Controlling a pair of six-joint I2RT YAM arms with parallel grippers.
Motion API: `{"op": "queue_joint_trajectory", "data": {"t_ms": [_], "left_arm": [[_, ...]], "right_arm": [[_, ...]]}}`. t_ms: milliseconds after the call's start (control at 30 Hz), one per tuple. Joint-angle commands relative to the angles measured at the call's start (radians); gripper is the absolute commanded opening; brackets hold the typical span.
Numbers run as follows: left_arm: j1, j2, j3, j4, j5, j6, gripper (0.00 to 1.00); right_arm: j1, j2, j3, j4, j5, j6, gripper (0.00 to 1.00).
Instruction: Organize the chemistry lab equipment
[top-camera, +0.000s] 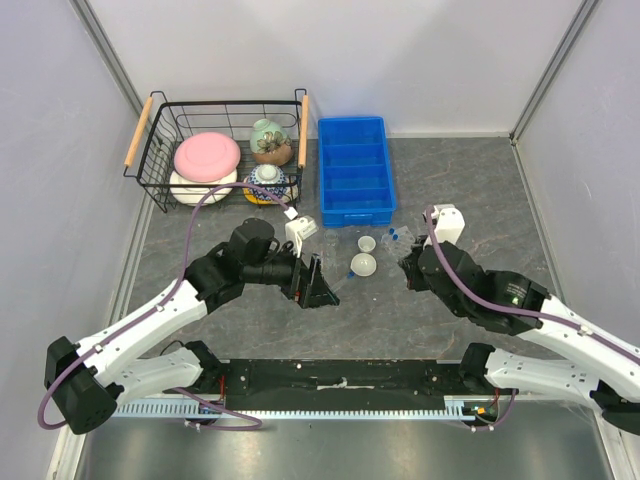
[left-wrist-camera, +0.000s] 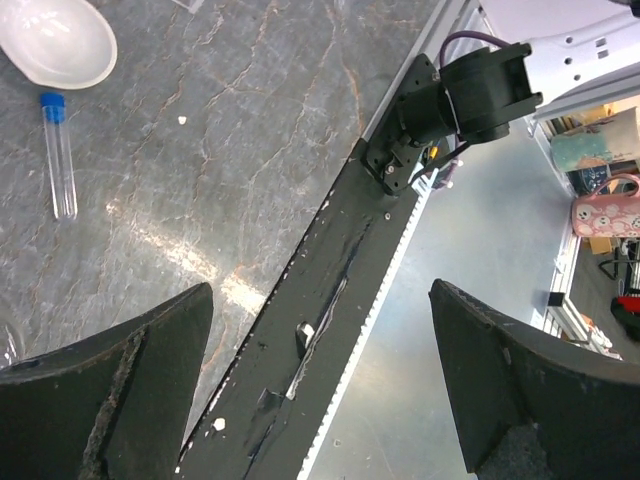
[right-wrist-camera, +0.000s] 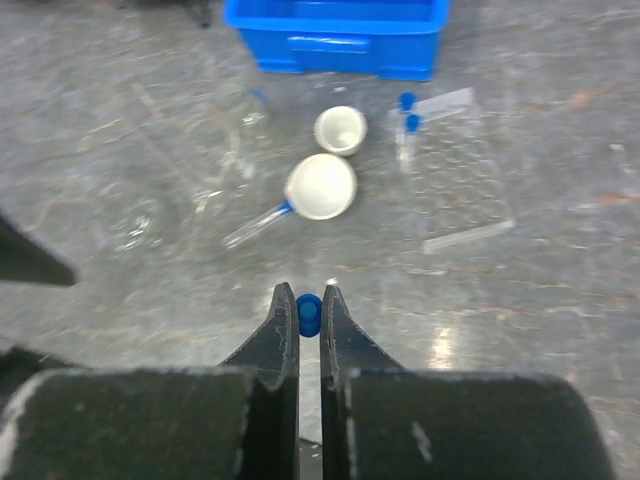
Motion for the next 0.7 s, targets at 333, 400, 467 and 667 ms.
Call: {"op": "queue_joint_trajectory", "data": {"t_ms": [333,400,467,667], "left_arm": [[0.005,-0.026,0.013,-0.004,-0.069,0.051,0.95],[0.005,-0.023,0.012,-0.003,-0.069,0.056,0.95],[0.005,-0.018,0.012,-0.003,-0.072,0.060,0.95],[0.005,-0.011,0.006,0.000,-0.067,0.068,0.95]], "right_arm": [[-0.025,0.111,-0.138,0.039,0.466,0.053,0.00],[-0.046,0.138,-0.158,0.104,0.443,0.041,0.00],[-0.097,0.146,-0.192,0.191,0.379,0.008,0.00],[-0.224,0.166,-0.256,0.374,0.231,-0.067,0.00]]}}
